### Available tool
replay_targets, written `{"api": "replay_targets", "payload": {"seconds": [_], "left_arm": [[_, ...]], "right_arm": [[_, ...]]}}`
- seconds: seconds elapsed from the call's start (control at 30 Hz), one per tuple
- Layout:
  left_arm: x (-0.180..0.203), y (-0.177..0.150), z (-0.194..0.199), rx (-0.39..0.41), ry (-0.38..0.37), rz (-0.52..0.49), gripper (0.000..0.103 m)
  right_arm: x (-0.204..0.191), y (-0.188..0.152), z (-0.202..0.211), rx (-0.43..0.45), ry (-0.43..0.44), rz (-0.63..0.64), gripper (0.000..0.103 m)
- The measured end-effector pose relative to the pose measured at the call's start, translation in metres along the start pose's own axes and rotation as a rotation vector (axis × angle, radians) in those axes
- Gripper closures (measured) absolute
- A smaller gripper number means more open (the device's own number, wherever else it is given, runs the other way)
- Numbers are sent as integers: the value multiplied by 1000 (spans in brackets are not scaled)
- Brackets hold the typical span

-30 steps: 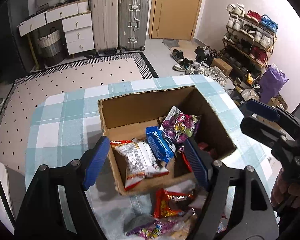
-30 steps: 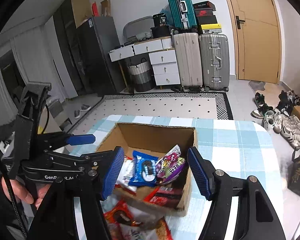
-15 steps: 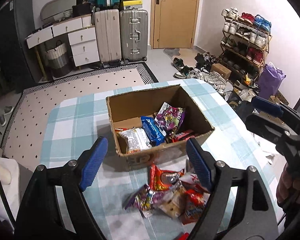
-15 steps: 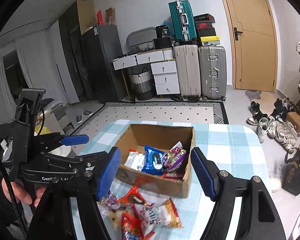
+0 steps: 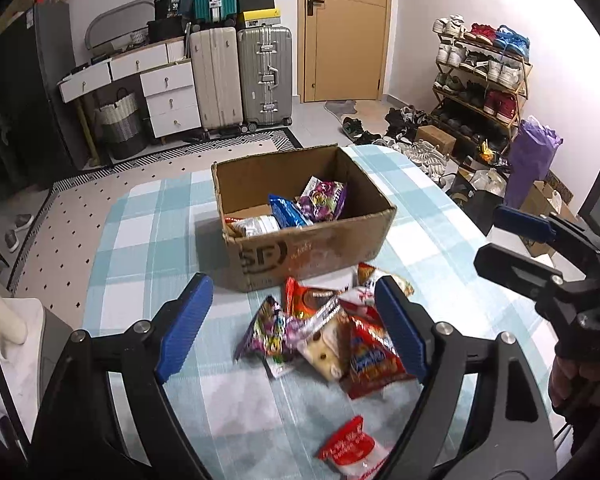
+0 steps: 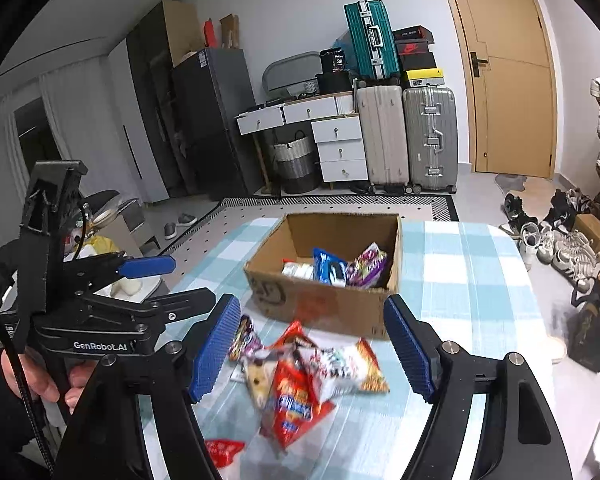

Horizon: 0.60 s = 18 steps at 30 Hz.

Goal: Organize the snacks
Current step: 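Move both grippers back from the box toward the remaining snack pile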

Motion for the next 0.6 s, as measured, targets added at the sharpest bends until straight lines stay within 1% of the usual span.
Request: {"api": "replay_targets", "payload": {"seconds": [0.07,0.1,0.23,0.33,0.43,0.47,0.53,0.6], "left_arm": [[5,-9,5,3,-1,-2,20],[7,-12,7,3,-6,-3,19],[14,-32,16,-4,-10,-10,19],[17,-47,23,-11,-4,-14,17],[18,-60,28,-15,0,4,9],[18,-65,30,-14,-2,15,3],[16,-75,31,-13,-5,39,1],[15,-83,31,-18,-12,56,1]], "right_arm": [[-1,-13,8,-14,3,-17,27],[-1,-13,8,-14,3,-17,27],[-4,-31,18,-24,11,-29,27],[-4,-46,25,-42,24,-51,27],[-2,-59,32,-52,19,-63,27],[-2,-64,35,-54,19,-72,27],[-1,-71,39,-60,23,-87,22],[-1,-80,45,-57,23,-91,22]]}}
Point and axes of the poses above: each gripper's, at about its wrist camera, not at the fingertips, and z roughly against the way its jaws point, x to its right, y to its top, the point moved 5 cm from there along -z, roughly the way its jaws point, and after that the axes turned 14 degrees about -y, right-handed, at the moved point
